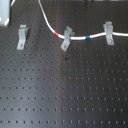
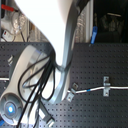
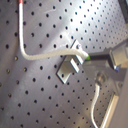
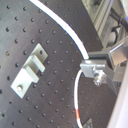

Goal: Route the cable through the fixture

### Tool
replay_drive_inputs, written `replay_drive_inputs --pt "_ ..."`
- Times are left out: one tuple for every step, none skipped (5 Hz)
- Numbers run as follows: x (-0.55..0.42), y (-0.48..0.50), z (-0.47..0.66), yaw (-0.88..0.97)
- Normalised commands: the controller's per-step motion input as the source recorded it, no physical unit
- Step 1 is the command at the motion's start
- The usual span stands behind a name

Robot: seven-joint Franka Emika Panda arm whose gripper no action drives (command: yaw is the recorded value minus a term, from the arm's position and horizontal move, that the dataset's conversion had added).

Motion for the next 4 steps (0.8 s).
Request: replay_drive_inputs --pt "-0.14 0.586 0.63 0.28" --pt "-0.235 0.558 0.54 0.25" --pt "-0.732 0.163 0.01 -0.02" --pt "-0.706 -0.251 -0.29 -0.19"
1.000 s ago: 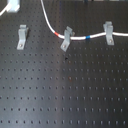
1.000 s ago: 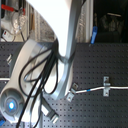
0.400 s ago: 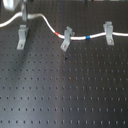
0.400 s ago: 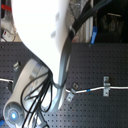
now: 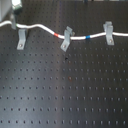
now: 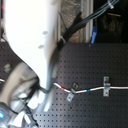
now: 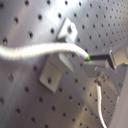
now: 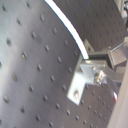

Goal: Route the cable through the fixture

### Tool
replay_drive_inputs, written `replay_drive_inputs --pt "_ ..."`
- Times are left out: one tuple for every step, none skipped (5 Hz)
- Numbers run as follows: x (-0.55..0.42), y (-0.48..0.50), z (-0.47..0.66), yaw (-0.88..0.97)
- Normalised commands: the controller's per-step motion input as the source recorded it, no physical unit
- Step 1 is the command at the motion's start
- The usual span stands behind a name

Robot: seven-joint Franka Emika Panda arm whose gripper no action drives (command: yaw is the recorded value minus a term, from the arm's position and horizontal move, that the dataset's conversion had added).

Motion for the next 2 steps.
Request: replay_drive_inputs --pt "0.036 0.033 0.02 0.0" --pt "0.426 0.241 0.2 0.0"
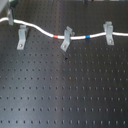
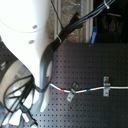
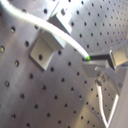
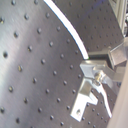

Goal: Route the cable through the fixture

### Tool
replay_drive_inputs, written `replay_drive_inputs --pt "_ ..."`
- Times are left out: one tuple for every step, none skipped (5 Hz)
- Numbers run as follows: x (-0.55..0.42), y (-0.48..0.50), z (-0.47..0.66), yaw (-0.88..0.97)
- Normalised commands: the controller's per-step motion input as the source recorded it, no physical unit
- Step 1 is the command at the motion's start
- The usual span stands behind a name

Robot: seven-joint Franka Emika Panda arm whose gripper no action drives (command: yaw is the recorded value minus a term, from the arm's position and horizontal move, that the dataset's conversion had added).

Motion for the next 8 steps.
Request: replay_drive_inputs --pt "0.129 0.033 0.03 0.08" --pt "-0.001 -0.008 0.08 0.02" --pt "0.001 0.0 0.16 0.02" --pt "0.103 0.124 0.3 0.02" --pt "0.159 0.182 0.29 0.03" --pt "0.106 0.108 0.27 0.05" --pt "0.051 0.178 0.11 0.0" --pt "-0.234 0.22 0.0 0.11"
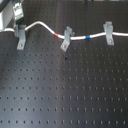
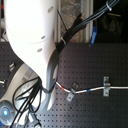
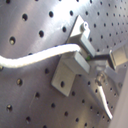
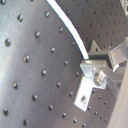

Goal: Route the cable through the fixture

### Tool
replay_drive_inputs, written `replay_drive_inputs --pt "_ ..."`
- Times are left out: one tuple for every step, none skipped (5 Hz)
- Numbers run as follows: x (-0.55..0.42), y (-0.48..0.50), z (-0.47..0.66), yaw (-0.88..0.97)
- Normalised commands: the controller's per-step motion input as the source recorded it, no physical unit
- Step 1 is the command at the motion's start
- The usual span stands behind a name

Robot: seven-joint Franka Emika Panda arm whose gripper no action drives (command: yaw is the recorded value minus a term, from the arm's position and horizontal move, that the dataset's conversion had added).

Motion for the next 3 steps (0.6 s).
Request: replay_drive_inputs --pt "-0.473 0.105 0.0 0.03" --pt "-0.088 0.026 0.0 0.02" --pt "-0.065 -0.031 0.05 0.0"
